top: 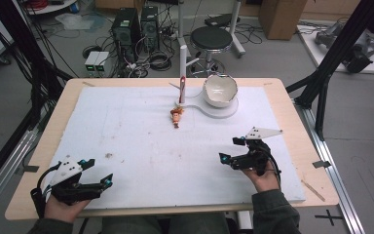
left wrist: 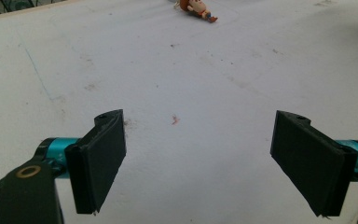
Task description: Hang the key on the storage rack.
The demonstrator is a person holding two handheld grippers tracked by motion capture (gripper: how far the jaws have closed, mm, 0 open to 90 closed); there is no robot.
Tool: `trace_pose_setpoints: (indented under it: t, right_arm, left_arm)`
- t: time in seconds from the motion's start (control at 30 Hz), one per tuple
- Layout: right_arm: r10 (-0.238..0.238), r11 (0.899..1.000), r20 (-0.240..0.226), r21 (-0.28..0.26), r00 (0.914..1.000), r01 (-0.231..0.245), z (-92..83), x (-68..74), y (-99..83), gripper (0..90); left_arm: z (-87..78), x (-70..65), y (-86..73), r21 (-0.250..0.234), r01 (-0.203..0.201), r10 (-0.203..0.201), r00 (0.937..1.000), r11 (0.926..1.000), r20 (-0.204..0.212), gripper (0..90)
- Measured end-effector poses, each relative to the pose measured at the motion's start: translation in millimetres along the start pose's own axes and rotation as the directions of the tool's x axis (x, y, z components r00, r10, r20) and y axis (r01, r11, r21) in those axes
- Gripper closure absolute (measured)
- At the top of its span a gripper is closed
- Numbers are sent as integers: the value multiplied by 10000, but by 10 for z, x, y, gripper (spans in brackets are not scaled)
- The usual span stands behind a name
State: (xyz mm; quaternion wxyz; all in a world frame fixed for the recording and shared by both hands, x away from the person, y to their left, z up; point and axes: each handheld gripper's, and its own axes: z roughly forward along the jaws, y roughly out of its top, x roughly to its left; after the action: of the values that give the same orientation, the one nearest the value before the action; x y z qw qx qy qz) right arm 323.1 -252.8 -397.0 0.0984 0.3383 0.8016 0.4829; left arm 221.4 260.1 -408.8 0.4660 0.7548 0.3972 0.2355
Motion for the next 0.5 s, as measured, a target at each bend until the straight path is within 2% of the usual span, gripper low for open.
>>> trace_pose_setpoints:
  t: [0.5]
  right_arm:
    - [19, 10000, 241, 25, 9997, -20, -152, -4, -165, 111]
  left_arm:
    - [-1, 4, -8, 5, -20, 20, 10000, 10000, 53, 185]
